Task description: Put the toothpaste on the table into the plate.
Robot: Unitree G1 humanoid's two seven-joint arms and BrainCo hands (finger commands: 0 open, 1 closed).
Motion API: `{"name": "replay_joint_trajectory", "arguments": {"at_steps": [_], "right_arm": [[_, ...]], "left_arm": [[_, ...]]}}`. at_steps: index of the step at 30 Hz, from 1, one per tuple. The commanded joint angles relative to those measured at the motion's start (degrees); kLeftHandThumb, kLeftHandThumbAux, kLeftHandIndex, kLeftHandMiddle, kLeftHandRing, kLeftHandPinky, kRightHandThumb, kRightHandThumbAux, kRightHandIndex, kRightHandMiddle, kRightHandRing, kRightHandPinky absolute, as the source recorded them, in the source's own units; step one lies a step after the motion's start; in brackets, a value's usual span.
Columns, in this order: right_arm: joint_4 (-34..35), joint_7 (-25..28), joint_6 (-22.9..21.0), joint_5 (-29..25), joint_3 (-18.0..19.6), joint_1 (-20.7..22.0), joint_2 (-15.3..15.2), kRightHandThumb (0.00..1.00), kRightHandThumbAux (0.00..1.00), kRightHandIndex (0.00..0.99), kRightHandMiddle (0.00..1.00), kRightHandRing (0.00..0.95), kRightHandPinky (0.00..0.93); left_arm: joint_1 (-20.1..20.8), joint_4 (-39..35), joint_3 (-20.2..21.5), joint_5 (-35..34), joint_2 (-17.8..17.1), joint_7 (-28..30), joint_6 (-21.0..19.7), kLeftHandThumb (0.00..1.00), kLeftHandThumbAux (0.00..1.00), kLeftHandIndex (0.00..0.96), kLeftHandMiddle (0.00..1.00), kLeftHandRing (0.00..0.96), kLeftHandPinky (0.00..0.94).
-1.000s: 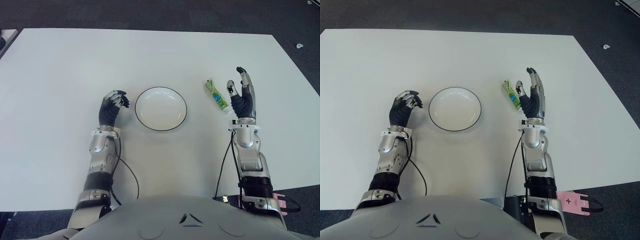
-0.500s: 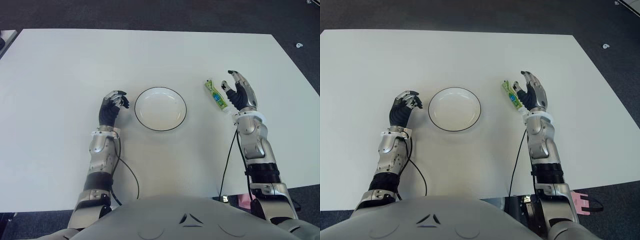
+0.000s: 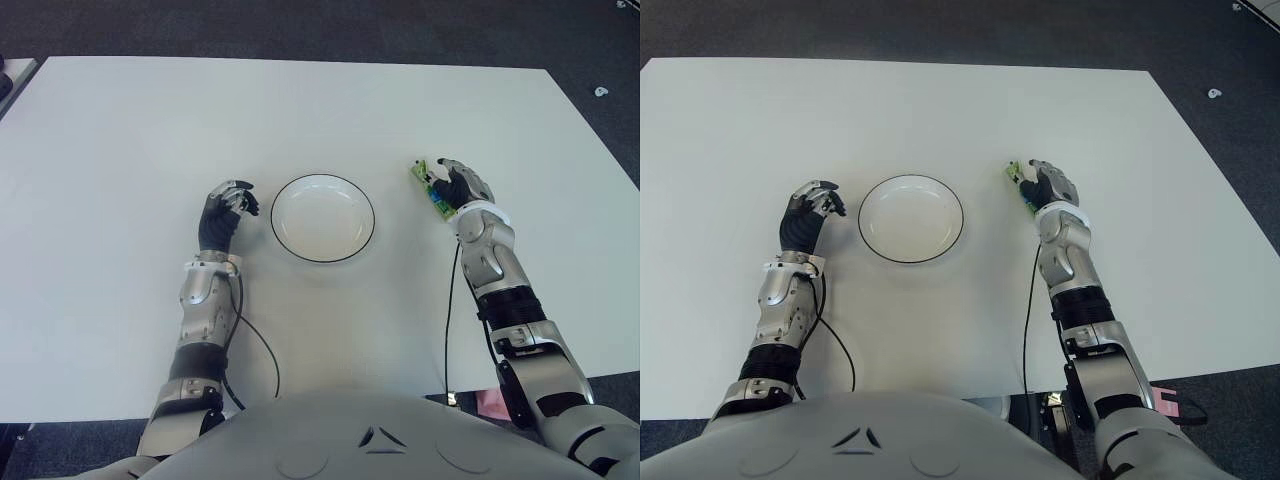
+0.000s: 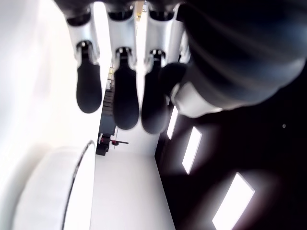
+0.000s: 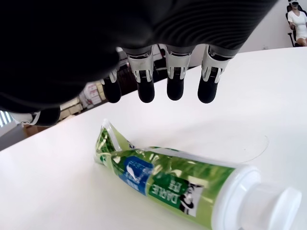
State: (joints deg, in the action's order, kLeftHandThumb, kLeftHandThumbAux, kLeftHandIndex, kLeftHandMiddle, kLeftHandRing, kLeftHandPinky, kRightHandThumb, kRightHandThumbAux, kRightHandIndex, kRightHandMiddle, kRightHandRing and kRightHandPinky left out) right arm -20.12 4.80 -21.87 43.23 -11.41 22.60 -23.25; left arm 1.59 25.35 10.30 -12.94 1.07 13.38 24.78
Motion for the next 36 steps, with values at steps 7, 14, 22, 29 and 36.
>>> {"name": "replay_joint_trajectory", "arguments": {"at_steps": [7, 14, 22, 29, 36], "right_arm": [[-18.4, -4.1, 2.2, -0.5, -5.0, 6.7, 1.0, 0.551, 0.104, 0.0, 0.0, 0.0, 0.0], [-21.6, -4.3, 2.3, -0.2, -8.1, 7.9, 0.7, 0.548, 0.096, 0.0, 0.0, 0.0, 0.0], [-23.9, -5.1, 1.8, -0.5, -10.0, 8.3, 1.2, 0.562, 0.091, 0.0, 0.0, 0.0, 0.0], [-27.8, -6.2, 2.0, -1.3, -10.9, 9.0, 2.0, 0.574, 0.094, 0.0, 0.0, 0.0, 0.0], [-29.9, -7.1, 2.2, -2.0, -11.2, 8.7, 2.6, 0.574, 0.098, 0.0, 0.0, 0.0, 0.0]], "left_arm": [[-7.9, 5.9, -0.1, 0.1, 1.9, -2.0, -5.2, 0.703, 0.721, 0.436, 0.622, 0.606, 0.575], [-8.4, 5.4, -0.4, 0.4, 1.6, -1.9, -5.0, 0.702, 0.721, 0.436, 0.63, 0.615, 0.581], [-8.8, 5.4, -0.5, 0.2, 1.4, -1.0, -4.1, 0.7, 0.721, 0.436, 0.633, 0.617, 0.581], [-9.0, 5.1, -0.3, 0.1, 1.5, -1.6, -4.9, 0.701, 0.721, 0.436, 0.63, 0.618, 0.58], [-9.2, 4.9, 0.0, -0.2, 1.6, -1.7, -4.9, 0.701, 0.722, 0.436, 0.625, 0.617, 0.579]]}}
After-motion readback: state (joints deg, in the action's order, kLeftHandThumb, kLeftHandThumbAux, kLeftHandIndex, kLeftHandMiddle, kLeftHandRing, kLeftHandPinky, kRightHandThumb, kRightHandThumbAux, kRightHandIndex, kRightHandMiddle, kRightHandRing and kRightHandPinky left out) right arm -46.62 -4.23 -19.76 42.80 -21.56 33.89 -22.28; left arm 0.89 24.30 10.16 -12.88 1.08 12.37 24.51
